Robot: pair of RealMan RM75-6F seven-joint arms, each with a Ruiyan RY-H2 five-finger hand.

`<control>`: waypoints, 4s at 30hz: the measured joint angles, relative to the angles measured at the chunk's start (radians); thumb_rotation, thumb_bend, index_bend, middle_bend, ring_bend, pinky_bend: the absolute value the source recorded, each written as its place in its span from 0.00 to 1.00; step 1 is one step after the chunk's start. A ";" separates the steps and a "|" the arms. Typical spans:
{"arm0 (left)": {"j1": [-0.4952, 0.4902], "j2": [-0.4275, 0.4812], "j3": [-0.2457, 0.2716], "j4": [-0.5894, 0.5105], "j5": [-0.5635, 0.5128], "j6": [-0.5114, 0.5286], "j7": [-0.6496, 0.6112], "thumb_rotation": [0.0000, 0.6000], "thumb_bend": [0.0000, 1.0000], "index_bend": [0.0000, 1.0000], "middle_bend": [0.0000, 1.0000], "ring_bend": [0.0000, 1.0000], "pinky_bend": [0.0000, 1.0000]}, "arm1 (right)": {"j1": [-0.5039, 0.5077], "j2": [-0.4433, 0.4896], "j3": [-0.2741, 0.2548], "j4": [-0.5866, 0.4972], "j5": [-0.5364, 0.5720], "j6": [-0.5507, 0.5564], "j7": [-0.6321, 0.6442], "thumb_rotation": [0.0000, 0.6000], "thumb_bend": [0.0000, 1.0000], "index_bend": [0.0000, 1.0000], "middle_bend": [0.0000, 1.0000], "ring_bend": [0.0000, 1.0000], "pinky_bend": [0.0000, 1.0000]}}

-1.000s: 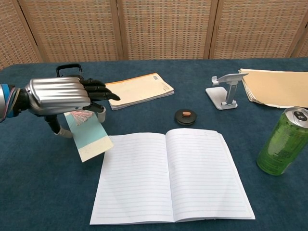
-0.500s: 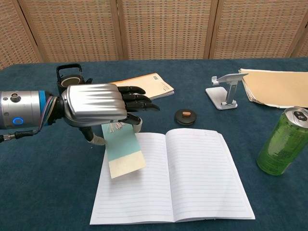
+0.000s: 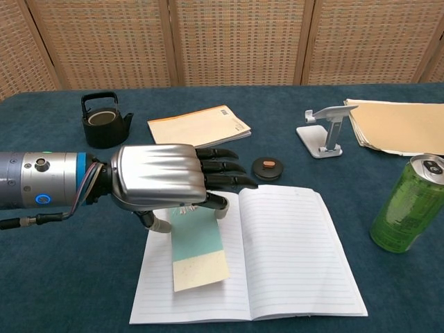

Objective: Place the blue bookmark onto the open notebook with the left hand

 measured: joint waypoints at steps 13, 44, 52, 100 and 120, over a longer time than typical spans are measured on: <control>-0.023 -0.021 0.020 0.019 0.041 0.005 0.018 1.00 0.23 0.49 0.00 0.00 0.00 | -0.001 0.001 0.004 0.003 0.006 -0.001 0.006 1.00 0.07 0.00 0.00 0.00 0.00; -0.033 -0.057 0.057 0.075 0.055 0.047 -0.021 1.00 0.23 0.14 0.00 0.00 0.00 | 0.001 -0.003 0.004 0.005 0.008 -0.005 -0.001 1.00 0.07 0.00 0.00 0.00 0.00; -0.029 -0.039 0.053 0.053 0.042 0.053 -0.017 1.00 0.23 0.04 0.00 0.00 0.00 | -0.001 -0.002 0.003 0.001 0.003 0.002 -0.004 1.00 0.07 0.00 0.00 0.00 0.00; -0.037 0.193 0.028 -0.351 -0.283 -0.353 -0.006 1.00 1.00 0.17 0.00 0.00 0.10 | -0.007 0.010 -0.003 -0.024 -0.022 0.024 0.001 1.00 0.07 0.00 0.00 0.00 0.00; -0.047 0.182 0.022 -0.345 -0.262 -0.367 0.026 1.00 1.00 0.18 0.00 0.00 0.10 | -0.006 0.009 -0.001 -0.021 -0.016 0.021 -0.001 1.00 0.07 0.00 0.00 0.00 0.00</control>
